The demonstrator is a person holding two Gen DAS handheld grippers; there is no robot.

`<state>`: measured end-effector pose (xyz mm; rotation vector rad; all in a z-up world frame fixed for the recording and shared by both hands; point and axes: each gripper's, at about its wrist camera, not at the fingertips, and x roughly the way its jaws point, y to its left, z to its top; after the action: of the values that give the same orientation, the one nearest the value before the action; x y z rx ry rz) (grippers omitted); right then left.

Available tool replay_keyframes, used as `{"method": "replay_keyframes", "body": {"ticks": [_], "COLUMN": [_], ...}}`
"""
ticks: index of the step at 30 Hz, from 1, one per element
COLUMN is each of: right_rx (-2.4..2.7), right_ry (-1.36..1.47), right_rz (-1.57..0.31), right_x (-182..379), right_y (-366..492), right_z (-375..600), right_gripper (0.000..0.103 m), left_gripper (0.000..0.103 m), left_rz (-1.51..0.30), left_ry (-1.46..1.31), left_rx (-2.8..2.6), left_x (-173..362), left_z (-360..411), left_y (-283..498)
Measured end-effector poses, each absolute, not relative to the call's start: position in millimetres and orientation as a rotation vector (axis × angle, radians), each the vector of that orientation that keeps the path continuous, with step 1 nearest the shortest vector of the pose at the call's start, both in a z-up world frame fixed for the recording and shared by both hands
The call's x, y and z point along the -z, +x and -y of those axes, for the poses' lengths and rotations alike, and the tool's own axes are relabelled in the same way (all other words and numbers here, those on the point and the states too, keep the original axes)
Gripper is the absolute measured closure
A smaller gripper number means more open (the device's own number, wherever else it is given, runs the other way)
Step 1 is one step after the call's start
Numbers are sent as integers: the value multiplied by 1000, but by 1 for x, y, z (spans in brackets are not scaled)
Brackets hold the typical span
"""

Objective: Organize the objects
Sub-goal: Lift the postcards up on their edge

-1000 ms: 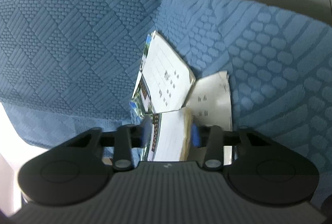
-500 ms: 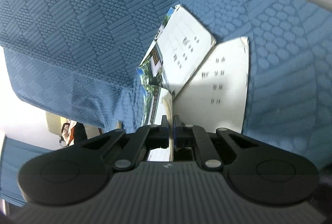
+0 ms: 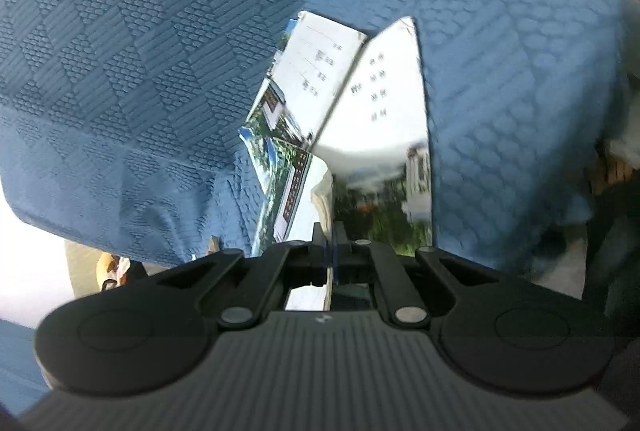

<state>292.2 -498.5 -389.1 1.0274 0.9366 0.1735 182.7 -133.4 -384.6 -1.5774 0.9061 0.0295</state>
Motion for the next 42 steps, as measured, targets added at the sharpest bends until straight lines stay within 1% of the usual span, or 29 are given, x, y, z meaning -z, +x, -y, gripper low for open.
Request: {"method": "replay_keyframes", "body": {"ticks": [3, 5, 8, 12, 20, 25, 42], "right_rx": [-179, -180, -178, -179, -181, -188, -290], "right_ry": [990, 955, 898, 839, 858, 840, 817], "right_rz": [-918, -901, -871, -850, -837, -838, -781], "right_x": [380, 373, 360, 344, 322, 299, 224], "right_y": [287, 285, 279, 276, 276, 278, 297], "right_z": [493, 489, 484, 479, 476, 465, 405], "right_gripper": [98, 98, 98, 97, 97, 97, 96], "left_gripper": [88, 96, 98, 98, 97, 96, 94], "left_rz": [-915, -916, -919, -901, -855, -840, -722], "left_ry": [-1539, -1522, -1460, -1427, -1383, -1363, -1330], "left_rx": [-41, -41, -51, -33, 6, 28, 78], "left_x": [380, 378, 368, 355, 325, 303, 225], "left_z": [133, 131, 128, 125, 112, 100, 27], "left_y": [179, 181, 184, 185, 188, 184, 185]}}
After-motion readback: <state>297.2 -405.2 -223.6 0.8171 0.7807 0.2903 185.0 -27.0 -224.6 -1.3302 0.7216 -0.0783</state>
